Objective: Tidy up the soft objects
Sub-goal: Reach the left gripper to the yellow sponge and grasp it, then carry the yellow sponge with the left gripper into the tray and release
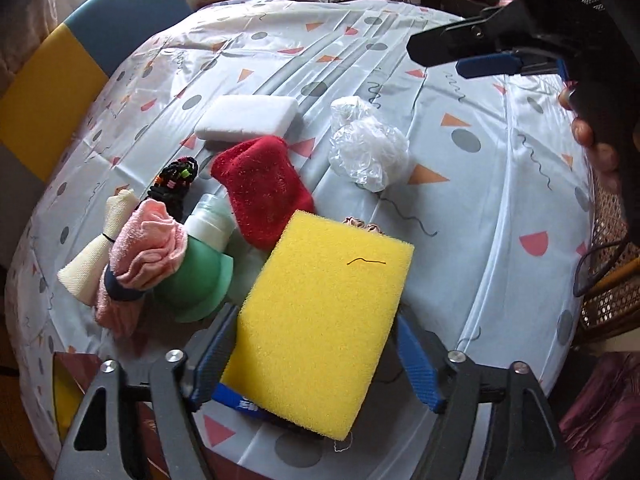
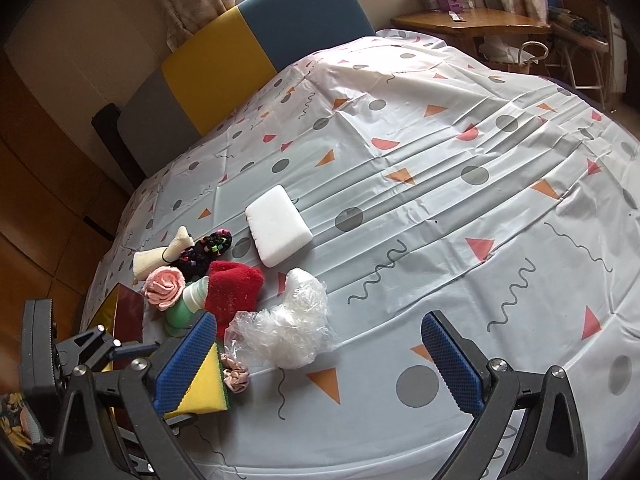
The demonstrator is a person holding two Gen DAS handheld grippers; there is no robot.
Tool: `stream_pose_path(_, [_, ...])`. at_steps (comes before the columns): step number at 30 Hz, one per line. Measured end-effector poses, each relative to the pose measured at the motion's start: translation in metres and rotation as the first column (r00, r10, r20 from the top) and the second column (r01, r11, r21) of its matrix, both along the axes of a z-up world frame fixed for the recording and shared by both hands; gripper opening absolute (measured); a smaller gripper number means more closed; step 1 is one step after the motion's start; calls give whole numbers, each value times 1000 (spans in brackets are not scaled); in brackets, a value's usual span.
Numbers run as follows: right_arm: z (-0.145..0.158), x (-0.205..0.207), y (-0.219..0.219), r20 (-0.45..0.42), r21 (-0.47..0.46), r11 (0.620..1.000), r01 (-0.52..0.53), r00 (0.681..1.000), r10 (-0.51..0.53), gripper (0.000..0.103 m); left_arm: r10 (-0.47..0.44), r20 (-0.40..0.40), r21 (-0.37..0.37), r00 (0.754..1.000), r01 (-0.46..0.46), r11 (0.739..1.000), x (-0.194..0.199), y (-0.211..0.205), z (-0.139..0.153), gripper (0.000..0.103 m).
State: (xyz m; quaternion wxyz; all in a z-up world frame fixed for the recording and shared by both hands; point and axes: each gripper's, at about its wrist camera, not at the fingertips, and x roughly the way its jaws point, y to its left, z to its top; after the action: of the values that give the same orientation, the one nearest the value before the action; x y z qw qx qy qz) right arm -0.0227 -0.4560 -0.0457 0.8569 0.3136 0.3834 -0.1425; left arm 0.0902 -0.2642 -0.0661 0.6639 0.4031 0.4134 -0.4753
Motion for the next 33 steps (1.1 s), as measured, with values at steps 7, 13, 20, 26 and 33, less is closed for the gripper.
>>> stream_pose_path(7, [-4,2,1,-24,-11,1000,-2,1000,2,103,110,-47,-180,993,-117,977,-19,34,31,68])
stream_pose_path(13, [-6,8,13,-34,-11,998,-67,997,66,103,317,-211,-301,924,-370,879,-9,93,53,69])
stream_pose_path(20, [-7,26,76,-50,-78,935,-346,938,343,88,532,-253,-380,808,-589,713,2,172,73,69])
stream_pose_path(26, [-24,51,135,-165,-195,824,-532,846,508,71,666,-262,-412,699,-705,578,1,238,74,69])
stream_pose_path(33, [-48,75,159,-290,-312,722,-618,786,547,79,785,-330,-350,525,-840,414,7,304,49,69])
